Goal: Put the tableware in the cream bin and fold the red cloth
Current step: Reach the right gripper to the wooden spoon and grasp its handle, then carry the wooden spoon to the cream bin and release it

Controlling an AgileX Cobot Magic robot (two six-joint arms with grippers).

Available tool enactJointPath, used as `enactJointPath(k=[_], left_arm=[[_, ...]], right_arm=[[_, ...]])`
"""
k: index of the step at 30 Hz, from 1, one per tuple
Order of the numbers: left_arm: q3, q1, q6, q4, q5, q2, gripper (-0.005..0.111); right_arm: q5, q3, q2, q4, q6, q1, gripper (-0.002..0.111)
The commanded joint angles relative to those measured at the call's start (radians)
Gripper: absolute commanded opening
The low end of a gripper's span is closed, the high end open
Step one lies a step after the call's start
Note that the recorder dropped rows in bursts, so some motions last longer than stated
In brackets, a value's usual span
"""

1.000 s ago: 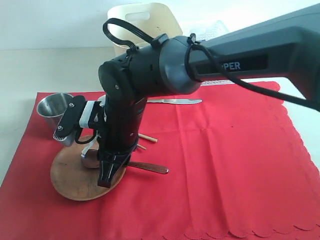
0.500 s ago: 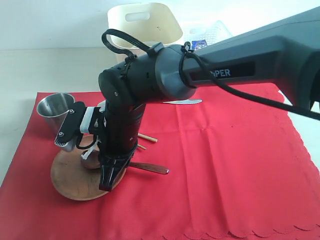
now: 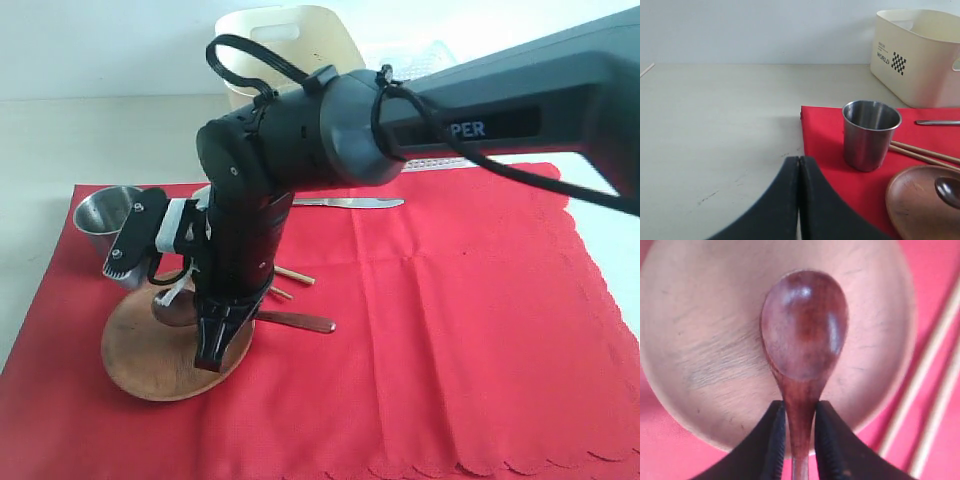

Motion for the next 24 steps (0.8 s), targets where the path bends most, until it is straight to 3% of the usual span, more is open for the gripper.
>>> enactJointPath(k=[1, 14, 20, 24], left_arm=[[0.003, 0.002, -0.002, 0.007, -0.005, -0.006, 0.000], [0.003, 0.002, -0.002, 0.007, -0.005, -0.006, 0.000], [0.003, 0.002, -0.002, 0.007, -0.005, -0.006, 0.000], [0.003, 0.002, -0.002, 0.007, -0.005, -0.006, 0.000]], right_arm=[[-0.059, -0.005, -0.073, -0.012, -0.009, -0.008, 0.000], [-0.369, -0.005, -0.182, 0.020, 0.052, -0.179, 0.000], [-0.619, -0.005, -0.182, 0.020, 0.085, -0.244, 0.000], [-0.885, -0.005, -0.182, 0.090, 0.106, -0.292, 0.000]])
